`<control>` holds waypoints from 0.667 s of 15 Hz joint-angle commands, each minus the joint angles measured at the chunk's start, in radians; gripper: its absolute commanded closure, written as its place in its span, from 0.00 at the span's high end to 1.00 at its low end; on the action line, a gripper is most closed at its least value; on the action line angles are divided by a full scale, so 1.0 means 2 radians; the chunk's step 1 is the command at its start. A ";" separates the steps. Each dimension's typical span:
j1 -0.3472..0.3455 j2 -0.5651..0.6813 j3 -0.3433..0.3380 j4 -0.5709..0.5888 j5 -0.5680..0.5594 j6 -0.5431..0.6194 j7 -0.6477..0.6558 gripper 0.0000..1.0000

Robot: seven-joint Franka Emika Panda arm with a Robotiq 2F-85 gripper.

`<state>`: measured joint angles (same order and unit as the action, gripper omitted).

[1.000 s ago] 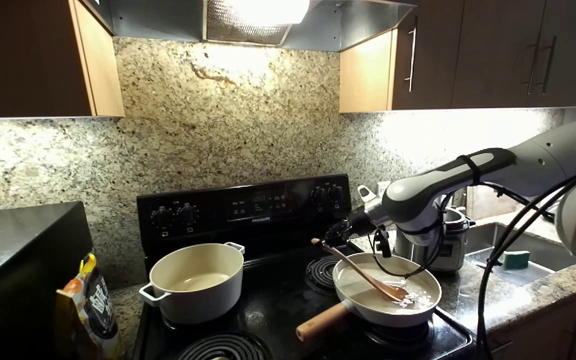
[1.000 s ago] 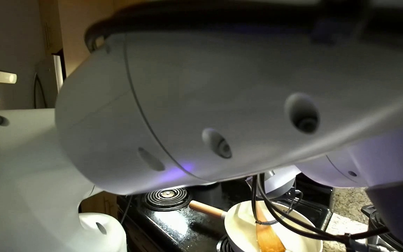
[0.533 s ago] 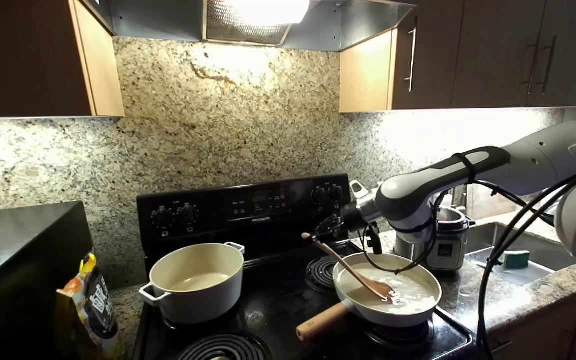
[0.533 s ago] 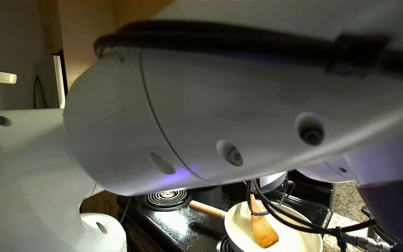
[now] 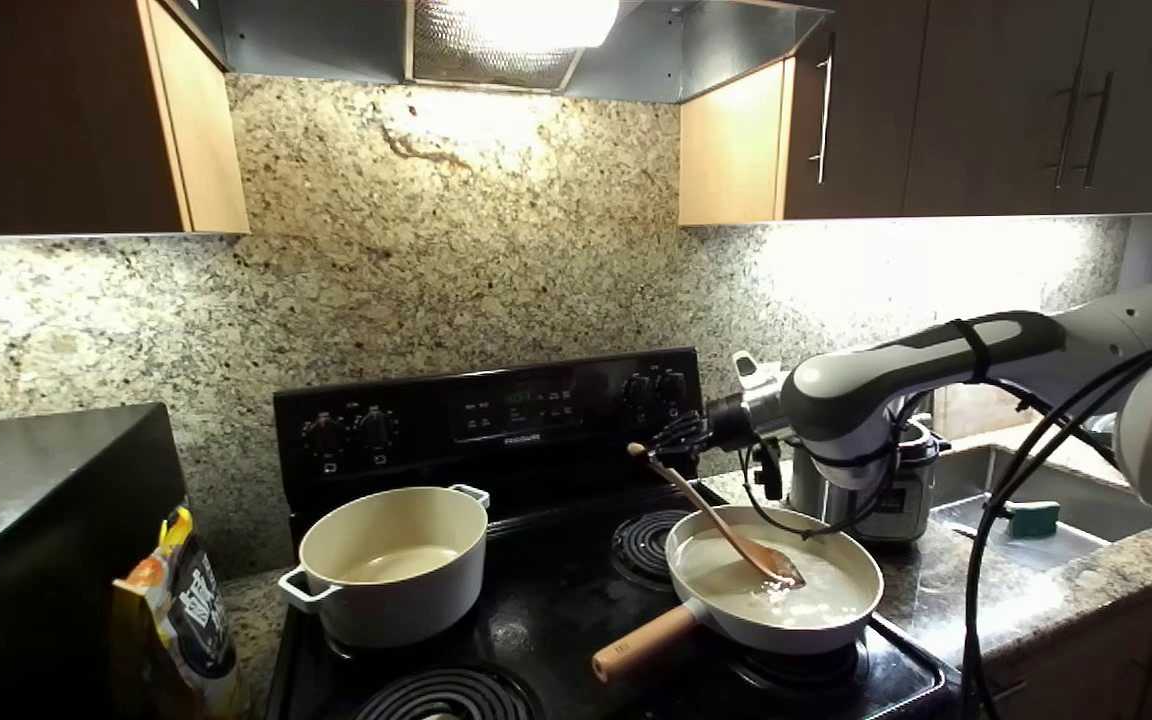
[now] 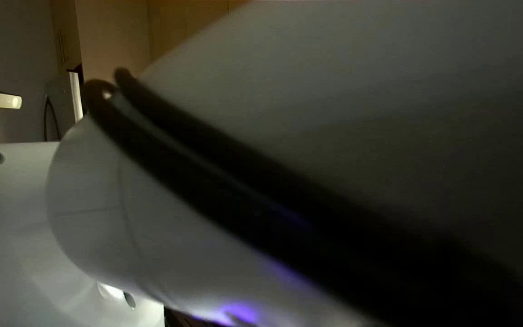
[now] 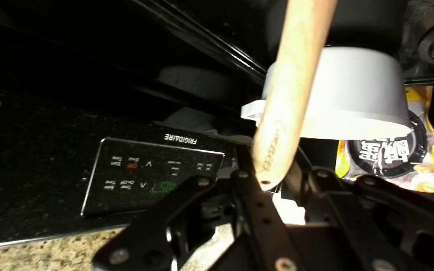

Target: Stir the contents of the pan with the wooden spoon

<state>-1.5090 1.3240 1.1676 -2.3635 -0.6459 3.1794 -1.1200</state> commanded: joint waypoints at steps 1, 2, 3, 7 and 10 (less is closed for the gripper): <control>-0.055 0.037 0.011 -0.013 -0.019 -0.005 -0.030 0.10; -0.064 0.036 0.011 -0.015 -0.022 -0.008 -0.029 0.10; -0.069 0.032 0.011 -0.014 -0.023 -0.017 -0.025 0.10; -0.056 0.009 0.003 -0.012 -0.012 -0.013 -0.006 0.10; -0.039 -0.005 -0.005 -0.014 -0.007 -0.009 0.004 0.10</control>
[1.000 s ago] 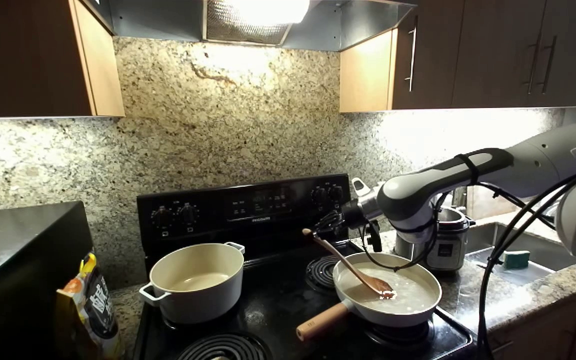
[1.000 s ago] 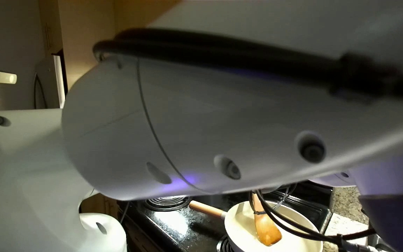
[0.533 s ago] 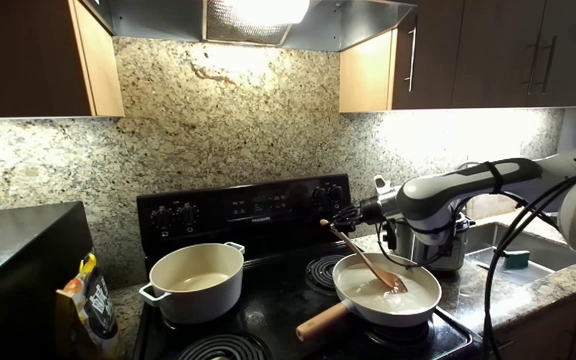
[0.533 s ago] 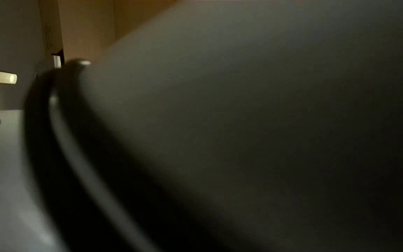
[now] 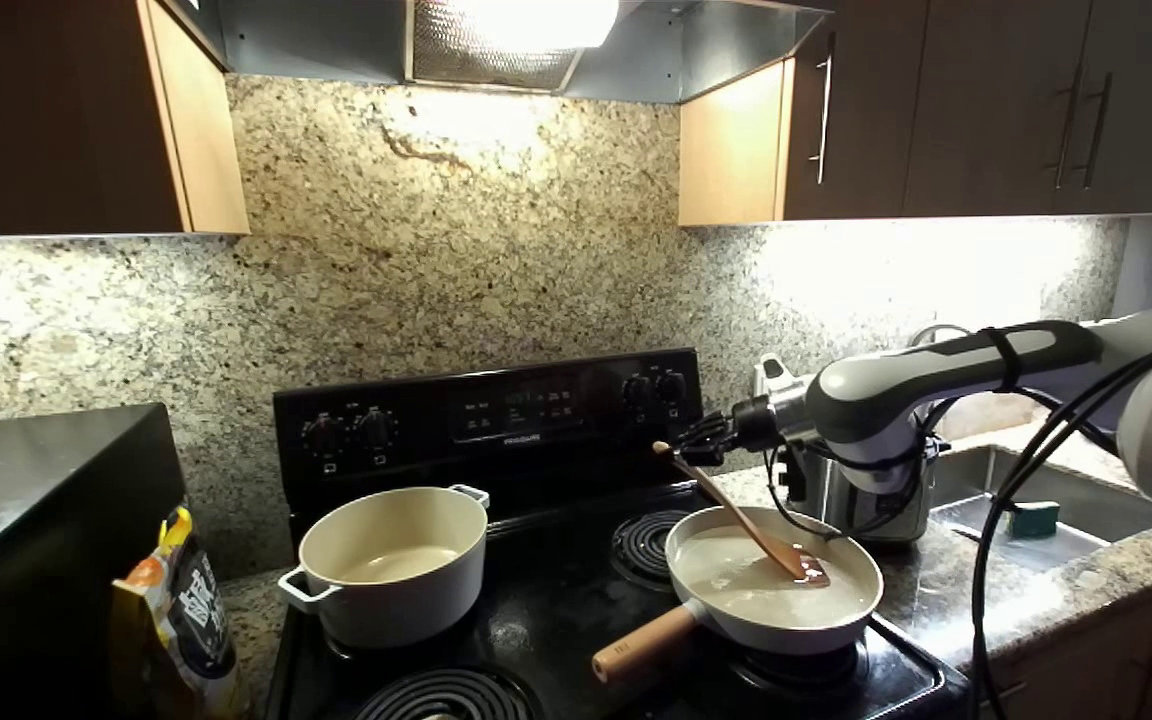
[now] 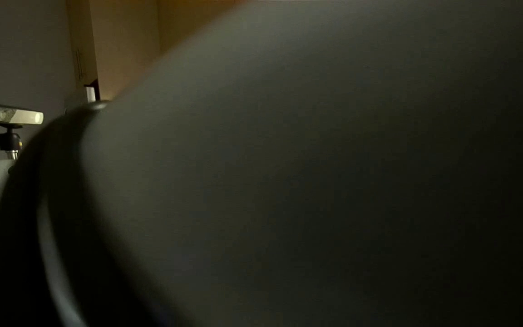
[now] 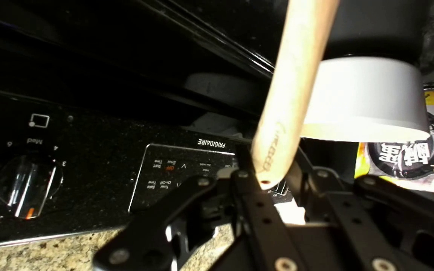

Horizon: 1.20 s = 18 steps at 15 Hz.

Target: Stir the contents of the pan with the wooden spoon

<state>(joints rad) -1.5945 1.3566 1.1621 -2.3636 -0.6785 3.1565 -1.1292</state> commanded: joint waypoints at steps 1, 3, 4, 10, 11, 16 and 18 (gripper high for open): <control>0.009 -0.023 -0.005 -0.016 0.010 0.002 0.011 0.10; 0.019 -0.021 -0.007 -0.019 0.012 -0.004 0.011 0.10; 0.028 -0.022 -0.008 -0.020 0.013 -0.007 0.012 0.10; 0.091 -0.032 -0.008 -0.012 0.017 0.005 0.024 0.10; 0.101 -0.033 -0.009 -0.009 0.017 0.011 0.027 0.10; 0.143 -0.037 -0.014 0.012 0.006 0.071 0.037 0.10; 0.149 -0.040 -0.015 0.018 0.002 0.084 0.040 0.10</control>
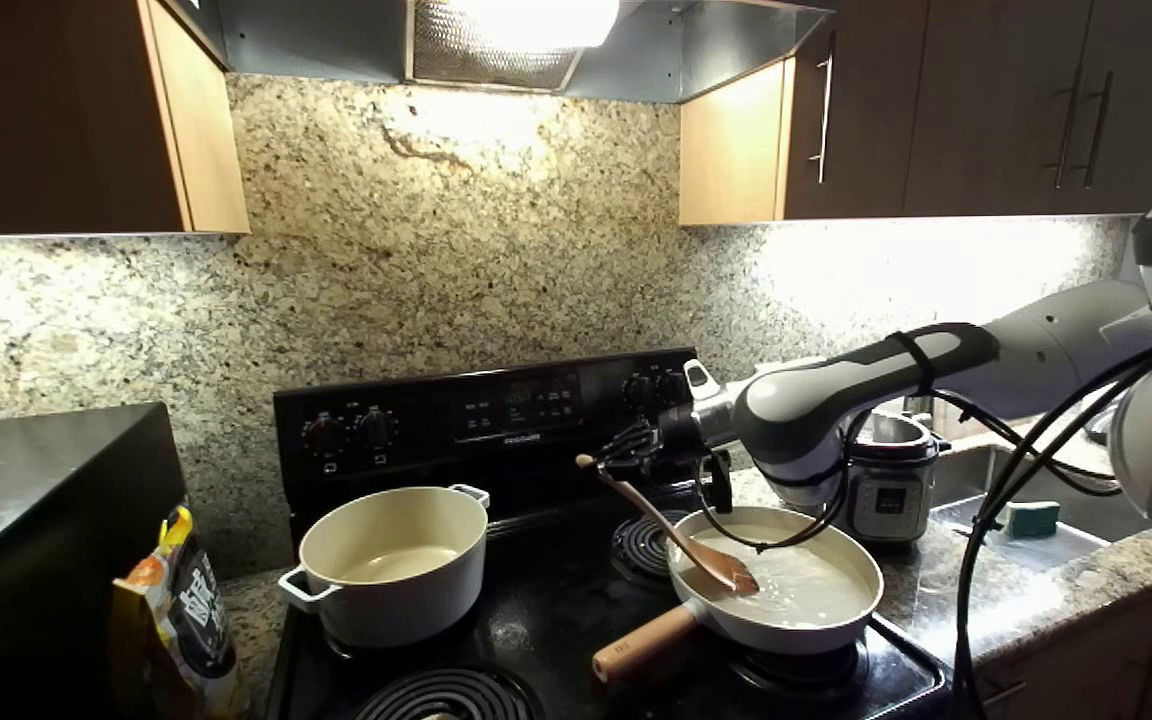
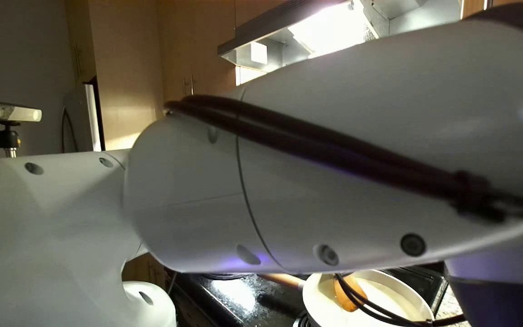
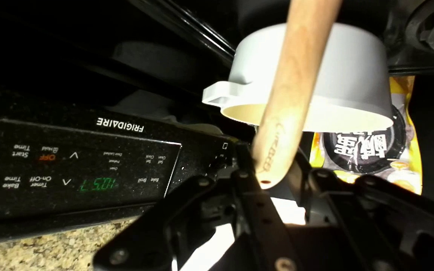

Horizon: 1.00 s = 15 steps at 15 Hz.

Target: Stir the contents of the pan with the wooden spoon

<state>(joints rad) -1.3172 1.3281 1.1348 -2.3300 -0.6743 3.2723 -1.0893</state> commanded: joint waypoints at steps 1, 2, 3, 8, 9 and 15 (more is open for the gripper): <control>0.009 -0.026 -0.001 0.003 -0.002 0.031 0.021 0.10; 0.007 -0.026 -0.002 0.004 -0.004 0.036 0.022 0.10; 0.004 -0.025 -0.003 0.006 -0.004 0.039 0.025 0.10; -0.034 -0.015 -0.004 0.006 -0.011 0.033 0.038 0.10; -0.042 -0.013 -0.005 0.004 -0.013 0.033 0.040 0.10; -0.051 -0.011 -0.023 0.008 -0.005 0.026 0.072 0.10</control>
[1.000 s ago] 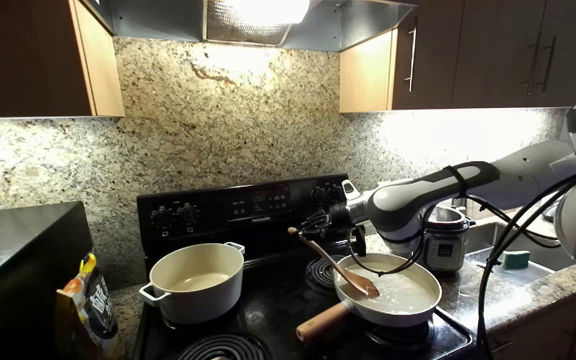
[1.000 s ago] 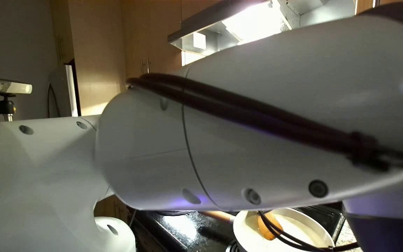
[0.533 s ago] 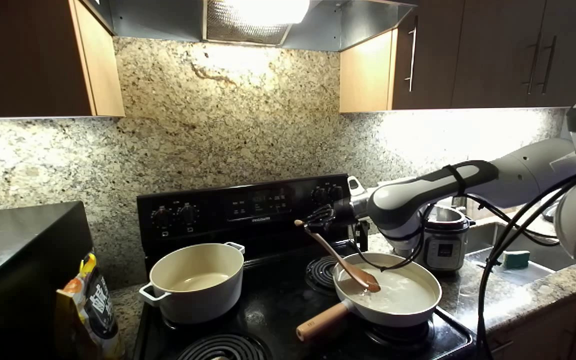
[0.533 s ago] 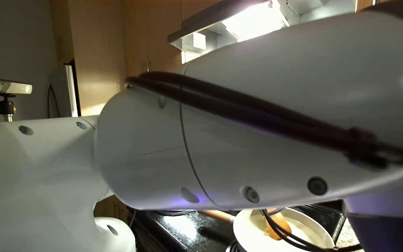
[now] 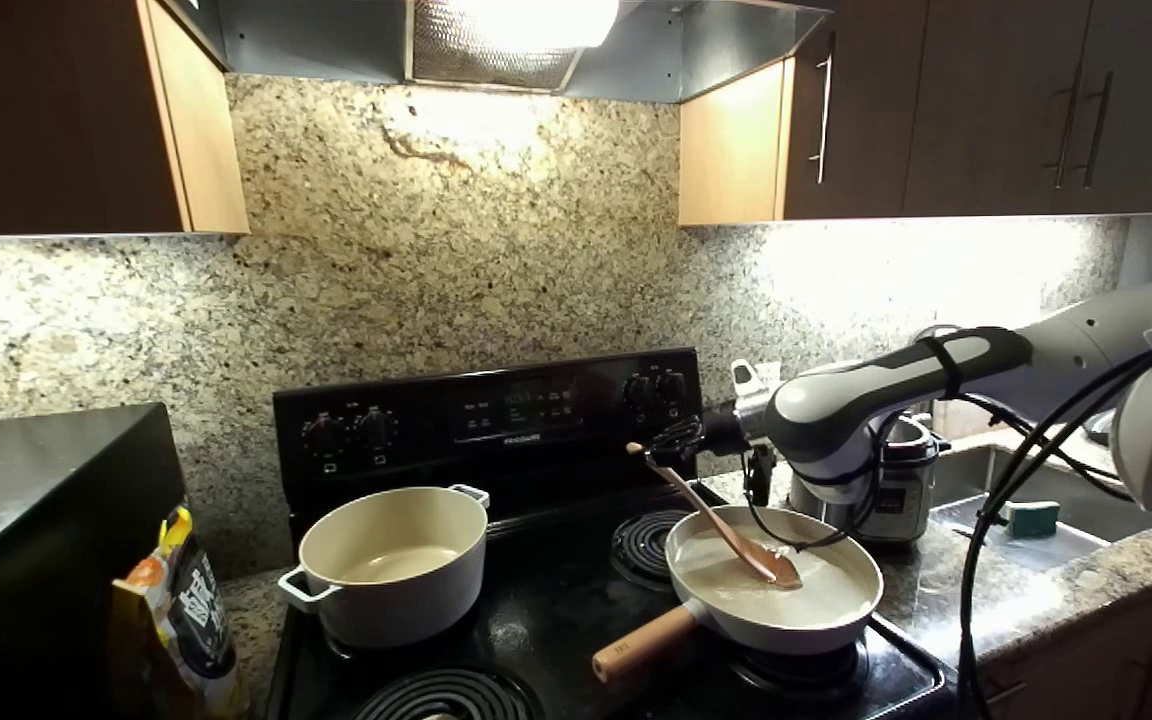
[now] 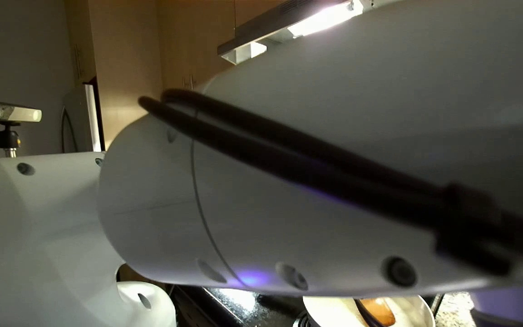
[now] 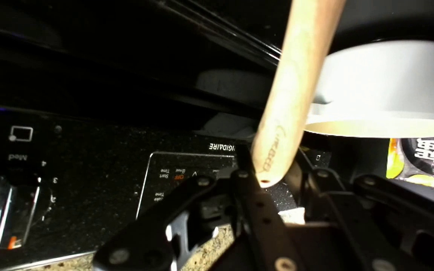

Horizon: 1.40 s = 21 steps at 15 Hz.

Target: Stir the contents of the pan with the wooden spoon

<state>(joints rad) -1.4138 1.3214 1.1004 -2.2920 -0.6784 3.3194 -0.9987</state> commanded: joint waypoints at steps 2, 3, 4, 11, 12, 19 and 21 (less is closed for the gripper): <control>0.006 -0.008 -0.011 -0.008 -0.004 -0.003 0.036 0.10; 0.015 -0.012 -0.015 -0.005 -0.002 -0.002 0.041 0.10; 0.023 -0.013 -0.018 -0.003 -0.001 -0.002 0.044 0.10; 0.085 -0.027 -0.014 0.013 0.002 -0.018 0.068 0.10; 0.091 -0.026 -0.012 0.018 0.002 -0.019 0.071 0.10; 0.109 -0.026 0.000 0.062 0.001 -0.020 0.097 0.10; 0.105 -0.029 0.001 0.068 0.000 -0.024 0.100 0.10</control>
<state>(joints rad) -1.1900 1.3093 1.0912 -2.1578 -0.6781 3.2985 -0.8454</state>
